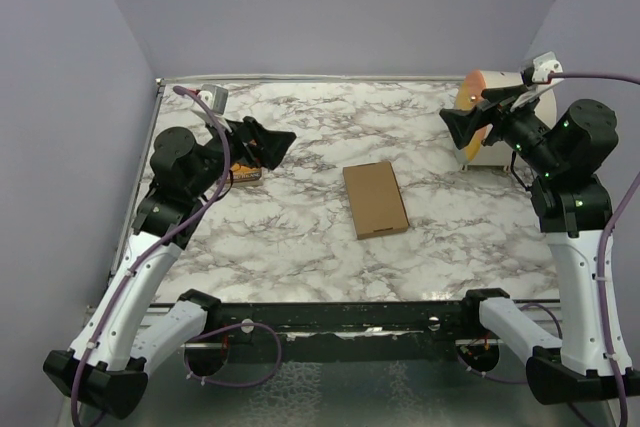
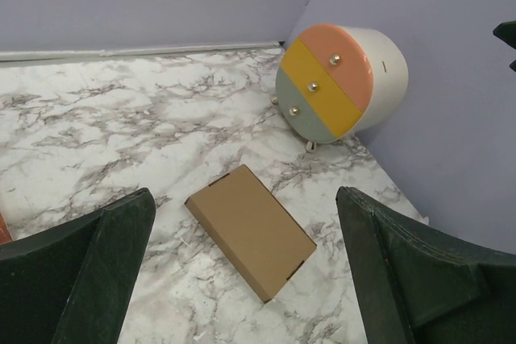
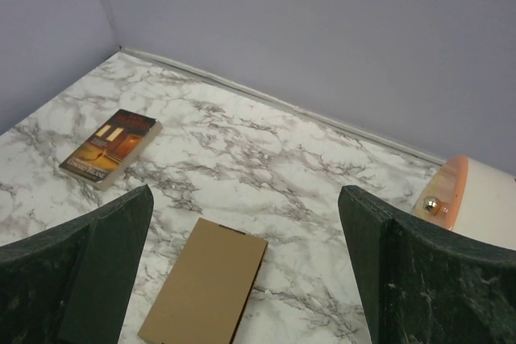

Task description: Fold the paper box

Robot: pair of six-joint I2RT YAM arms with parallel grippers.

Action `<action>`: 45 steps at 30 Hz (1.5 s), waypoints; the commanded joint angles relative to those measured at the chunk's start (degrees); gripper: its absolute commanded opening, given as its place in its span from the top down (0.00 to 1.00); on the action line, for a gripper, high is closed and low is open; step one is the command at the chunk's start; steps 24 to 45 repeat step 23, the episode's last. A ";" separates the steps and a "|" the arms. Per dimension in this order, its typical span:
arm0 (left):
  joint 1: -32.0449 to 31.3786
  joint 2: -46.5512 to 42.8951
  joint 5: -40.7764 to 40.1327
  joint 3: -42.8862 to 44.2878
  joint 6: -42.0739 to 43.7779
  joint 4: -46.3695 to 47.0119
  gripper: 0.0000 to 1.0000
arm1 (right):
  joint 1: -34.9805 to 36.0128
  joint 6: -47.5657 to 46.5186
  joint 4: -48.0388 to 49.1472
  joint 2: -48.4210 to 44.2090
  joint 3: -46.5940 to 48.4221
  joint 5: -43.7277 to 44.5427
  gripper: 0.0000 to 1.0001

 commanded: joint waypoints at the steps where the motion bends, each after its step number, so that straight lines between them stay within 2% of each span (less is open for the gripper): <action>1: 0.33 -1.67 0.78 -1.94 0.11 2.96 0.01 | -0.48 0.24 1.96 -0.66 -0.16 0.77 0.00; 12: 0.30 -0.52 2.65 -1.95 -0.24 4.62 0.01 | -0.74 -1.34 1.34 -2.09 1.19 5.34 0.00; 45: 0.35 -0.05 2.21 -1.01 0.28 3.77 0.01 | -1.08 -1.42 0.48 -1.37 2.92 5.91 0.00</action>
